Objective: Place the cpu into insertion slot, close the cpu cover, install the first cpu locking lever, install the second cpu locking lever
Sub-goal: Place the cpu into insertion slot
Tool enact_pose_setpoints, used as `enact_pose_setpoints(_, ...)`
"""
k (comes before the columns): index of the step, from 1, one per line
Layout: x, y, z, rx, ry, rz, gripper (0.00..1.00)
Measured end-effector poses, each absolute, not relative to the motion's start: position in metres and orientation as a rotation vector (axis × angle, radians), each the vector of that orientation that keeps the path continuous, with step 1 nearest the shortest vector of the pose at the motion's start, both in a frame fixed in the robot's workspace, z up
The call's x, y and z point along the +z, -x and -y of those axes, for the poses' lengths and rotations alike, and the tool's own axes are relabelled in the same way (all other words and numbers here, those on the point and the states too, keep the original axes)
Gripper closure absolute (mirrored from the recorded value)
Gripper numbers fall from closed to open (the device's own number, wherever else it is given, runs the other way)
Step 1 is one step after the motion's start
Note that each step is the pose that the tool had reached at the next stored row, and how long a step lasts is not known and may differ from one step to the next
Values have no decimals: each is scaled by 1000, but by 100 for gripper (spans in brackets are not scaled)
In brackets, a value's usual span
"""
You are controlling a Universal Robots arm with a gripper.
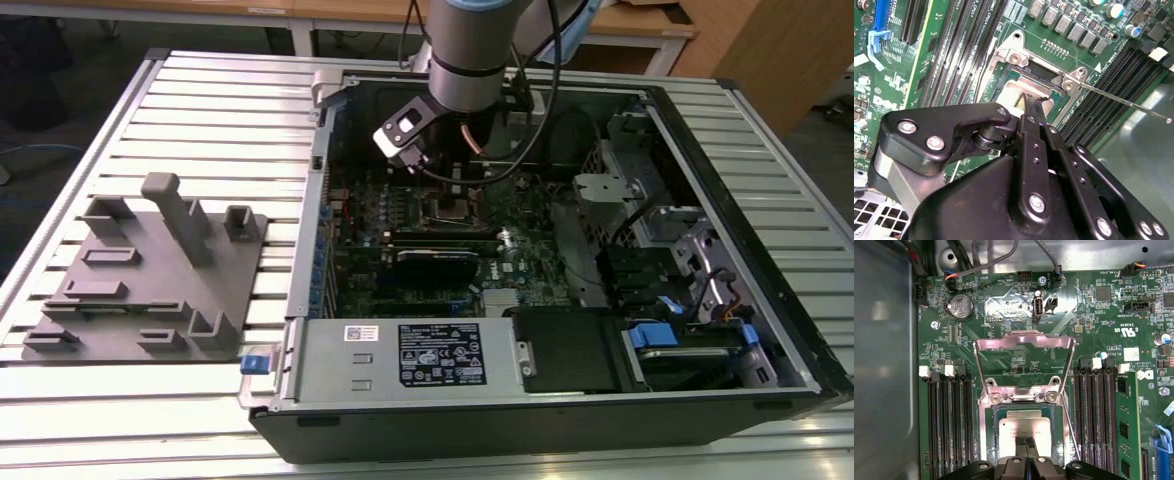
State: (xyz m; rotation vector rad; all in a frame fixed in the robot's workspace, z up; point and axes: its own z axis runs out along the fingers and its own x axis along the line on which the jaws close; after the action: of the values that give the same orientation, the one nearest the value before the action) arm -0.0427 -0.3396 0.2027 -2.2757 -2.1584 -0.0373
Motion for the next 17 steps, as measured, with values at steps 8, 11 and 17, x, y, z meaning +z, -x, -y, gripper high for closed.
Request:
enact_pose_setpoints(8,202,42,341,-37,2276,2158,90)
enact_pose_setpoints(11,202,41,341,-37,2276,2158,90)
enact_pose_setpoints(17,200,38,341,-36,2277,2158,90)
